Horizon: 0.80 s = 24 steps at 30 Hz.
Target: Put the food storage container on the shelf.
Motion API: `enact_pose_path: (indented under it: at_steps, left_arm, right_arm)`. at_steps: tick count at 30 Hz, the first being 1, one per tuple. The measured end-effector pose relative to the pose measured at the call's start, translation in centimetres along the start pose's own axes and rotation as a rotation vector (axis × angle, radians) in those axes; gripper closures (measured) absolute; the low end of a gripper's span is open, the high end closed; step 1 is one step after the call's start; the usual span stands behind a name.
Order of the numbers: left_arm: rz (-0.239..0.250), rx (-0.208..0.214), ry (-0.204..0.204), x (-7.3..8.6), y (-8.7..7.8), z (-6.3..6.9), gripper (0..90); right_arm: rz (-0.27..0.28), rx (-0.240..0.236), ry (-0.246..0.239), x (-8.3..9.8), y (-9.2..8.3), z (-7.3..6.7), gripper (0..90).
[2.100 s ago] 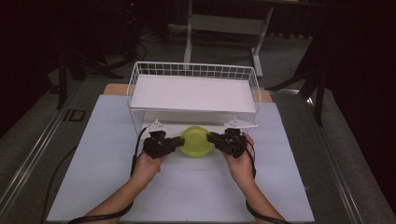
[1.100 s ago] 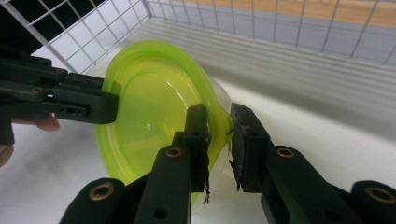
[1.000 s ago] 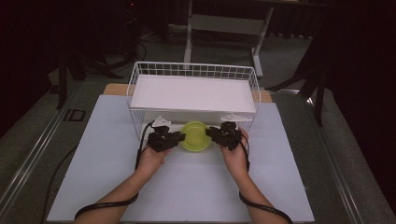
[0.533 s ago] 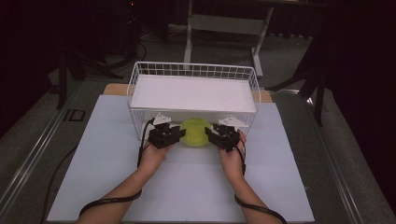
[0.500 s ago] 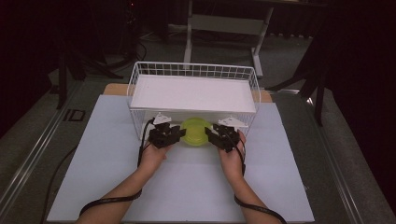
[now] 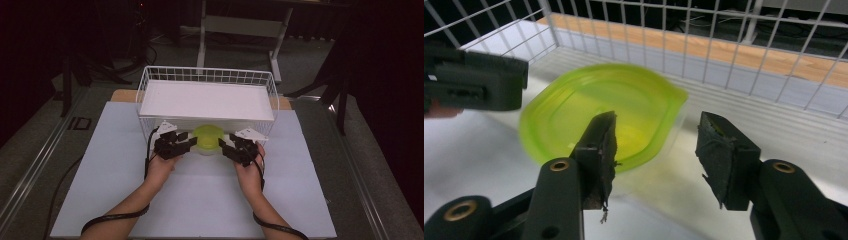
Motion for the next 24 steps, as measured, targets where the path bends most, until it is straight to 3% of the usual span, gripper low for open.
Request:
enact_pose_path:
  at_steps: [6,10,13,16,17,20,24]
  left_arm:
    - [0.013,0.022,0.018,-0.1,-1.7,0.7,52.0]
    - [0.018,0.039,0.023,0.2,-2.9,1.3,49.4]
    - [0.018,0.064,0.023,0.9,-3.8,1.5,47.0]
    - [0.016,0.060,0.033,1.1,-4.0,1.5,44.7]
    - [0.004,0.057,0.043,2.0,-4.9,1.7,39.6]
    - [0.002,0.088,0.011,2.7,-5.7,1.5,32.0]
    - [-0.006,0.102,0.011,3.3,-7.0,1.2,19.2]
  right_arm:
    - [0.009,-0.029,0.023,0.7,-1.1,-1.0,48.7]
    - [0.000,-0.036,-0.005,1.1,-1.5,-1.8,48.7]
    - [0.000,-0.044,-0.006,1.4,-1.6,-2.1,49.2]
    - [0.002,-0.045,-0.005,1.5,-1.7,-2.2,49.8]
    - [-0.003,-0.044,-0.004,1.7,-1.7,-2.3,51.9]
    - [-0.011,-0.048,0.007,2.1,-1.6,-2.5,53.0]
    - [-0.018,-0.059,0.024,2.4,-1.3,-2.7,56.3]
Point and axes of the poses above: each handheld gripper's, and its own axes: y roughly forward along the jaws, x roughly out of its underside, z roughly to its right, the point moved 2 cm from there along y, roughly forward along the jaws, and after that the axes turned 5 degrees about z, right-handed, at the moved point
